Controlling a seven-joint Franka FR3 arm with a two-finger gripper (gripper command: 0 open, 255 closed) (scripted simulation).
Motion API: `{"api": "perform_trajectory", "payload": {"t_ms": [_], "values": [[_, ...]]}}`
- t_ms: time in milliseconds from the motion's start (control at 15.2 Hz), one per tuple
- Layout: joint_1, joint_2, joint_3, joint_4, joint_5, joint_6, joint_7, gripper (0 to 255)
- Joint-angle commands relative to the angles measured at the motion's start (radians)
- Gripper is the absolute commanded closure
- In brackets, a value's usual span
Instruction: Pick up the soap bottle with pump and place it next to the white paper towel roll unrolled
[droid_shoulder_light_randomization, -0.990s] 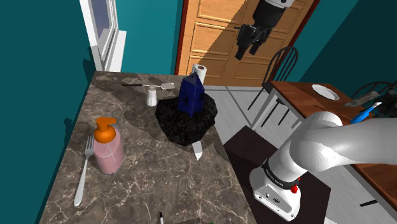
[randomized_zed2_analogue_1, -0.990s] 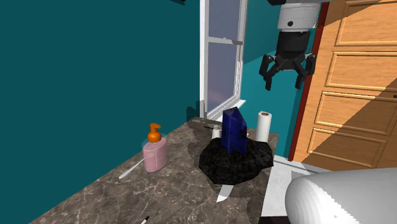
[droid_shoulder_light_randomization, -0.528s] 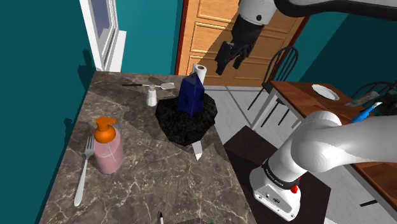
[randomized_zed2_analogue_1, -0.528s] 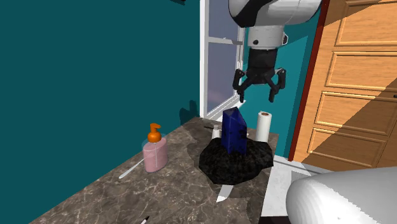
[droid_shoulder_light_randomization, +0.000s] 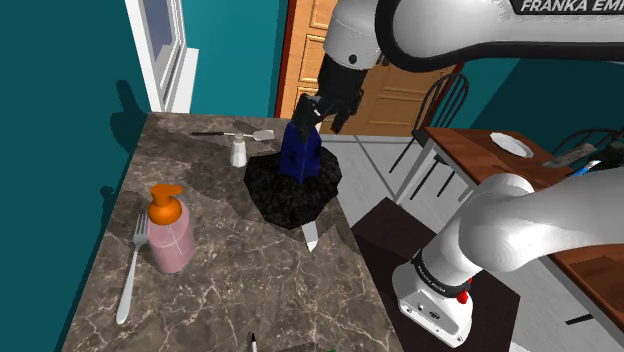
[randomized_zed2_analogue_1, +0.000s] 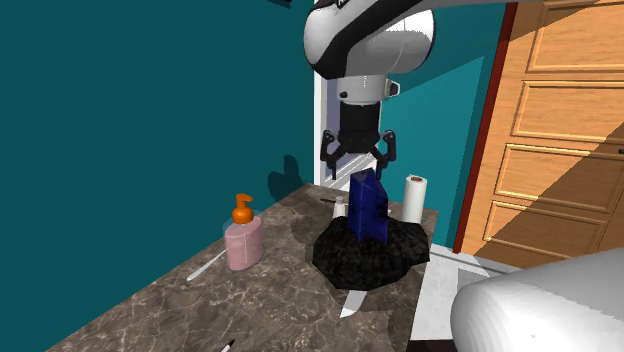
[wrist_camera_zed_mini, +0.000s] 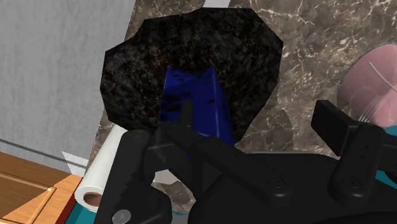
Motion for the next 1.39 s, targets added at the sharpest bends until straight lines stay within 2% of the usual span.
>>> {"api": "perform_trajectory", "payload": {"t_ms": [0, 396, 726, 1056, 1320], "values": [[0.006, 0.043, 0.050, 0.010, 0.016, 0.036, 0.059, 0], [-0.002, 0.212, 0.195, 0.072, 0.019, 0.146, 0.230, 0], [-0.030, 0.391, 0.321, 0.160, -0.046, 0.227, 0.400, 0], [-0.047, 0.615, 0.428, 0.282, -0.205, 0.281, 0.615, 0], [0.004, 0.821, 0.451, 0.408, -0.382, 0.283, 0.802, 0]]}}
